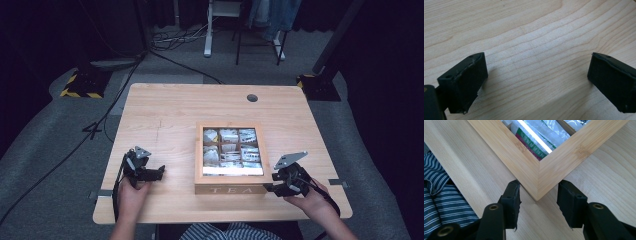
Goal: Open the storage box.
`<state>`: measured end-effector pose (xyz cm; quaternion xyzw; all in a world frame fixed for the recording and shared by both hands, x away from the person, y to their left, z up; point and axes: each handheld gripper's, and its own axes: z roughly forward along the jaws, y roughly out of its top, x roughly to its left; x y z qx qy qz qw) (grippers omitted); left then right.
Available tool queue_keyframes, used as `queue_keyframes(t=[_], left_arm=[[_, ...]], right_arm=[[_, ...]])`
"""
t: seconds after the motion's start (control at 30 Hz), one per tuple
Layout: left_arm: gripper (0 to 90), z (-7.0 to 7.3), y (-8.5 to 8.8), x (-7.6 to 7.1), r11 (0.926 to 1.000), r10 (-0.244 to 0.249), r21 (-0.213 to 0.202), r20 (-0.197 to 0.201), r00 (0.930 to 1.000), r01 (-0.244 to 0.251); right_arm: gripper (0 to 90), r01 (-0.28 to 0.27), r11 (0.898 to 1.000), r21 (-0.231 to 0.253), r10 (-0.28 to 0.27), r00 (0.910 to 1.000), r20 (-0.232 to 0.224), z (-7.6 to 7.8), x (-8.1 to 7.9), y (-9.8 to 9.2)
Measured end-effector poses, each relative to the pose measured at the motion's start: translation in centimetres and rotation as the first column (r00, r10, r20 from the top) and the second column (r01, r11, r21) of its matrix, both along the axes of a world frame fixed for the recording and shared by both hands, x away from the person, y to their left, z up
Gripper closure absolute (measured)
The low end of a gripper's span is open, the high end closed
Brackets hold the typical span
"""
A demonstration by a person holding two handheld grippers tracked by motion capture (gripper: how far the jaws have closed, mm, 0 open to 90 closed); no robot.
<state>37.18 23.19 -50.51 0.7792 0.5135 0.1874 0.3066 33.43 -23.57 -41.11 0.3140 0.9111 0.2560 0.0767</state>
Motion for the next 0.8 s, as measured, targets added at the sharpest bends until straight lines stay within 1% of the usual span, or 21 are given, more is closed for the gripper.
queue_keyframes(t=[0.27,0.47,0.53,0.6,0.8], left_arm=[[4.7,0.0,0.0,0.0,1.0,-0.007,-0.004,0.004,1.0,0.007],[5.5,0.0,0.0,0.0,0.9999,-0.01,-0.003,0.006,0.9999,0.01],[5.5,0.0,0.0,0.0,0.9999,-0.01,-0.003,0.006,0.9999,0.01],[5.5,0.0,0.0,0.0,0.9999,-0.011,-0.003,0.005,0.9999,0.011],[5.7,0.0,0.0,0.0,0.9999,-0.012,-0.004,0.007,0.9999,0.012]], right_arm=[[57.9,0.012,1.0,0.02,-0.011,0.9999,-0.011,0.5,-0.1,-0.3],[60.1,0.02,0.998,0.056,-0.019,0.9997,-0.013,1.1,-0.2,-0.7],[60.5,0.025,0.997,0.072,-0.024,0.9997,-0.009,1.4,-0.2,-0.9],[62.5,0.03,0.996,0.088,-0.031,0.9995,0.004,1.7,-0.4,-1.1],[64.9,0.041,0.992,0.121,-0.045,0.9986,0.027,2.3,-0.6,-1.5]])
